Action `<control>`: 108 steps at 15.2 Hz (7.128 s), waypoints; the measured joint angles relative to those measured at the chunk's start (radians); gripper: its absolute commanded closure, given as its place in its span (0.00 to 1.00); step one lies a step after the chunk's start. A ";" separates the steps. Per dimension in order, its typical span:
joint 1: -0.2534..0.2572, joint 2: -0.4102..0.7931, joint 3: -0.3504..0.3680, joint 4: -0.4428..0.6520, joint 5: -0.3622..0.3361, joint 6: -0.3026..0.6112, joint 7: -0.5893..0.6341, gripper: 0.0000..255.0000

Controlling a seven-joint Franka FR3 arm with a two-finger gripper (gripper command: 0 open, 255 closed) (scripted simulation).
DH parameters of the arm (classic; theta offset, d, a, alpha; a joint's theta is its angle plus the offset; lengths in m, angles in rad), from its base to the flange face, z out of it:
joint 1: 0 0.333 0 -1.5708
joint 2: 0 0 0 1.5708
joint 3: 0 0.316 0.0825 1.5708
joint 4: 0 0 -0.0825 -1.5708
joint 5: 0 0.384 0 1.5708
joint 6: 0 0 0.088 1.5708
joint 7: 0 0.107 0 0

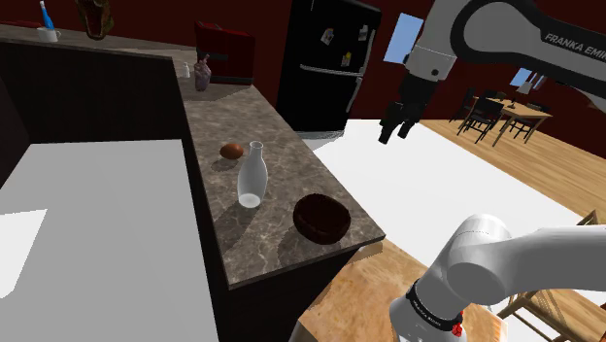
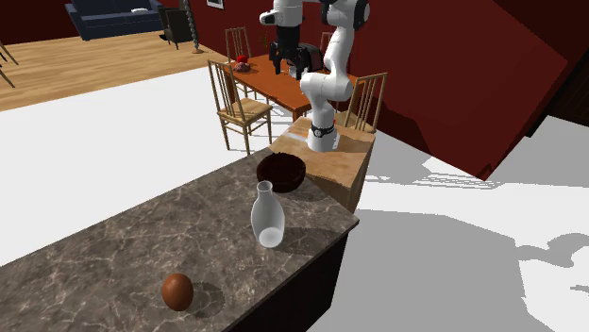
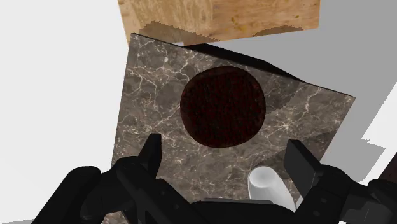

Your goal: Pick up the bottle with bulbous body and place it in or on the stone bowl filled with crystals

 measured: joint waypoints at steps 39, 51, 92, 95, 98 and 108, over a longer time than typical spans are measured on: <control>0.097 1.217 0.110 0.799 0.043 0.362 0.166 0.00; 0.097 1.224 0.109 0.763 0.042 0.406 0.166 1.00; 0.102 1.278 0.110 1.275 0.041 -0.052 0.164 1.00; 0.090 1.177 0.108 1.152 0.046 -0.031 0.152 1.00; 0.078 1.036 0.104 0.988 0.051 -0.007 0.139 1.00; 0.038 0.653 0.071 0.616 0.057 -0.018 0.067 1.00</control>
